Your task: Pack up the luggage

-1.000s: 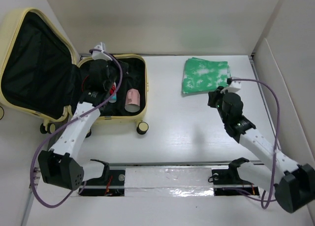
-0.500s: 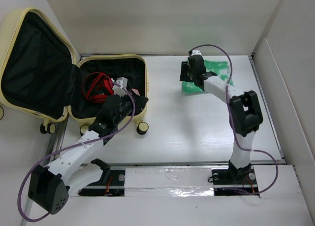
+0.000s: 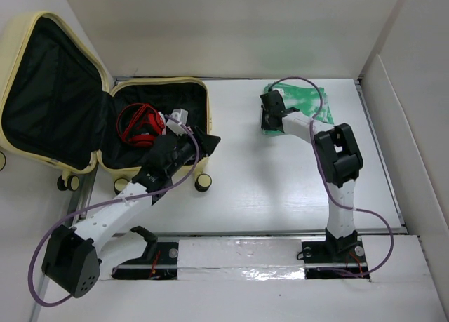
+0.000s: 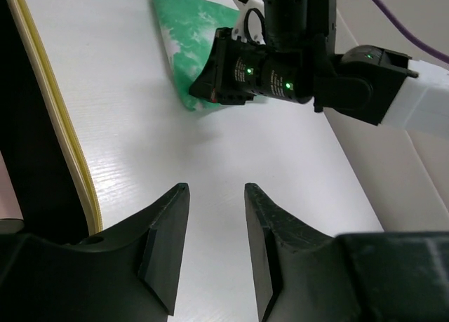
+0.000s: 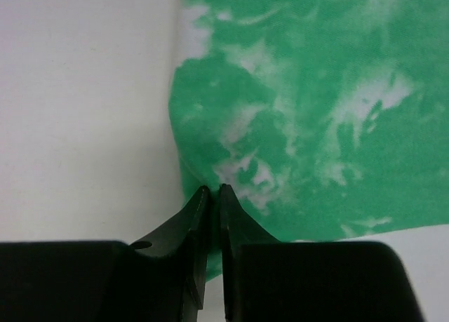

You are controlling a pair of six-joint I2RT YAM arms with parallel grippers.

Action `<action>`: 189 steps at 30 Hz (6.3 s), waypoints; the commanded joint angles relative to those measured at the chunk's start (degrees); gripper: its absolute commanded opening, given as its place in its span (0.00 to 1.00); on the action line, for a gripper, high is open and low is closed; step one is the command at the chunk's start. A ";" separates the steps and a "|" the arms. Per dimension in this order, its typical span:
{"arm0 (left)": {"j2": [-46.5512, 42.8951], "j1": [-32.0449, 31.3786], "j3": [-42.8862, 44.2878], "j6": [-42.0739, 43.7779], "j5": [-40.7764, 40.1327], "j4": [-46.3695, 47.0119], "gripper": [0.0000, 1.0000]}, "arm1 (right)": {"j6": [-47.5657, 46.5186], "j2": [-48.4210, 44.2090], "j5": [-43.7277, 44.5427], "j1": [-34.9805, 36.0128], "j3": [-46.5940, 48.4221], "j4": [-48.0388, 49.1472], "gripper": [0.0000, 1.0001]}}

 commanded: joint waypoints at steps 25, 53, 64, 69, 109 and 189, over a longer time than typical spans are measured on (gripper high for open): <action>32.50 -21.18 19.61 -3.84 -28.65 -1.48 0.00 | 4.07 -63.37 1.22 5.42 -48.13 6.16 0.73; 68.63 -17.41 50.46 -22.65 -20.21 -14.94 0.64 | 1.08 -93.27 -18.29 -1.45 -54.82 10.03 0.64; 69.16 -12.93 48.63 -22.93 -16.62 -5.02 0.10 | 1.87 -96.88 -20.93 -1.45 -51.23 8.27 0.64; 65.40 -11.16 44.59 -18.63 -14.50 -1.76 0.00 | 1.96 -98.99 -20.14 -1.45 -51.13 8.44 0.64; 21.44 39.89 31.50 15.92 4.59 -19.34 0.00 | 2.40 -89.50 -17.59 -1.45 -57.46 22.42 0.64; 30.16 11.25 40.55 6.70 -26.10 -37.44 0.43 | 1.08 -84.67 -22.60 -1.45 -58.07 24.00 0.23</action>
